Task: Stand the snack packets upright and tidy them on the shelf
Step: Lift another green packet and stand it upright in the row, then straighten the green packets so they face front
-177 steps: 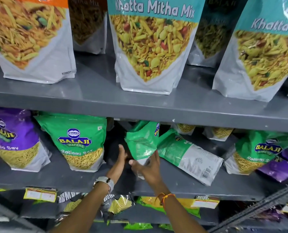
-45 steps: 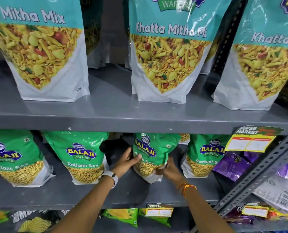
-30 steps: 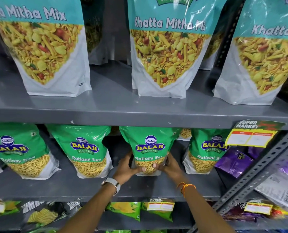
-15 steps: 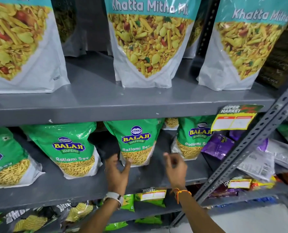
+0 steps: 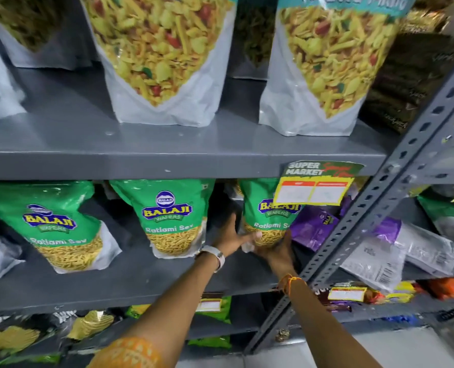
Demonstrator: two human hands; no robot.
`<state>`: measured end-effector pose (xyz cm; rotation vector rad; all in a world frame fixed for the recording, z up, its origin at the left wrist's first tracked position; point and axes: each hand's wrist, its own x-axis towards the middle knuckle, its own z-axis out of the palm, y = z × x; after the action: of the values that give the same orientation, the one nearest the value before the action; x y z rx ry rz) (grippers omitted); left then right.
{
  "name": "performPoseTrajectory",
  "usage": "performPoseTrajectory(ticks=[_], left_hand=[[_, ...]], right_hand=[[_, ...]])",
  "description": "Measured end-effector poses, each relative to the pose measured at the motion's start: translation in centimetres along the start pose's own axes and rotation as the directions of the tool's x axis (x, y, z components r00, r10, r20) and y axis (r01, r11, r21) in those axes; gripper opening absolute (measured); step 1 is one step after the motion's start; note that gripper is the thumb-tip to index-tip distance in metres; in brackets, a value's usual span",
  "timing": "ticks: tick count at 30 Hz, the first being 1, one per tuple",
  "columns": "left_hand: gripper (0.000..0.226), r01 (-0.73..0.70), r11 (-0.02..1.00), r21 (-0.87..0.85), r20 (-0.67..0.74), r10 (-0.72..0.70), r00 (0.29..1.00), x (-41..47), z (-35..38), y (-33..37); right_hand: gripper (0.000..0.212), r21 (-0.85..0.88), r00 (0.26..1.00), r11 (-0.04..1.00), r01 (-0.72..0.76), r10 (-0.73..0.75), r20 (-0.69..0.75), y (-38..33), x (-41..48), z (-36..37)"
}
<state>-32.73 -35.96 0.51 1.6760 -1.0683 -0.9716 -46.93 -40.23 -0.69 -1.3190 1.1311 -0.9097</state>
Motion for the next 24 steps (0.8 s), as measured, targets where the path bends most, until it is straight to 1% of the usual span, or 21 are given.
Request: performPoseTrajectory(ticks=[1, 2, 3, 6, 7, 10, 11, 14, 17, 19, 21, 23, 24], left_hand=[[0.080, -0.017, 0.999, -0.044, 0.009, 0.017, 1.000, 0.5, 0.2, 0.0], [0.066, -0.043, 0.995, -0.089, 0.007, 0.044, 0.999, 0.8, 0.4, -0.1], [0.059, -0.075, 0.990, -0.122, -0.004, 0.075, 0.997, 0.9, 0.6, -0.2], [0.064, -0.116, 0.984, -0.133, -0.052, 0.110, 0.993, 0.8, 1.1, -0.1], [0.064, -0.114, 0.987, -0.116, -0.072, 0.106, 0.992, 0.7, 1.1, -0.2], [0.050, -0.104, 0.993, -0.052, -0.113, 0.098, 0.989, 0.5, 1.1, -0.2], [0.049, -0.108, 0.994, -0.028, -0.121, 0.104, 0.987, 0.3, 1.1, -0.1], [0.052, -0.123, 0.992, 0.022, -0.126, 0.125, 0.984, -0.2, 1.1, 0.1], [0.052, -0.126, 0.992, 0.012, -0.124, 0.126, 0.984, -0.7, 1.3, 0.3], [0.051, -0.125, 0.992, 0.025, -0.106, 0.127, 0.986, -1.1, 1.3, 0.6], [0.055, -0.114, 0.993, 0.032, -0.069, 0.116, 0.991, -1.4, 1.1, 0.8], [0.063, -0.112, 0.994, 0.011, -0.047, 0.112, 0.993, -2.1, 1.0, 0.6], [0.065, -0.112, 0.994, -0.018, -0.068, 0.110, 0.992, -2.8, 0.9, 0.1]], right_hand=[[0.082, 0.050, 1.000, 0.999, 0.015, -0.016, 0.012, 0.1, 0.3, 0.0], [0.081, 0.062, 0.999, 0.997, 0.047, -0.048, 0.015, 0.2, 0.5, -0.2], [0.080, 0.062, 0.996, 0.994, 0.086, -0.088, 0.024, 0.3, 0.7, -0.4], [0.076, 0.028, 0.988, 0.988, 0.154, -0.154, -0.015, 0.6, 1.0, -1.3], [0.075, 0.006, 0.988, 0.989, 0.150, -0.149, -0.025, 0.6, 1.0, -1.4], [0.081, -0.055, 0.993, 0.993, 0.107, -0.109, -0.034, 1.0, 1.0, -1.5], [0.082, -0.065, 0.994, 0.993, 0.101, -0.103, -0.032, 1.1, 0.9, -1.5], [0.083, -0.073, 0.993, 0.991, 0.116, -0.118, -0.024, 1.4, 0.4, -1.5], [0.085, -0.105, 0.992, 0.988, 0.117, -0.121, -0.036, 1.4, -0.1, -1.5], [0.085, -0.115, 0.993, 0.986, 0.117, -0.120, -0.017, 1.3, -0.5, -1.5], [0.080, -0.132, 0.994, 0.986, 0.104, -0.107, -0.015, 1.0, -0.8, -1.4], [0.069, -0.149, 0.982, 0.979, 0.140, -0.156, -0.103, 0.6, -1.8, -0.9], [0.062, -0.165, 0.965, 0.972, 0.171, -0.198, -0.170, 0.7, -2.5, -0.6]])
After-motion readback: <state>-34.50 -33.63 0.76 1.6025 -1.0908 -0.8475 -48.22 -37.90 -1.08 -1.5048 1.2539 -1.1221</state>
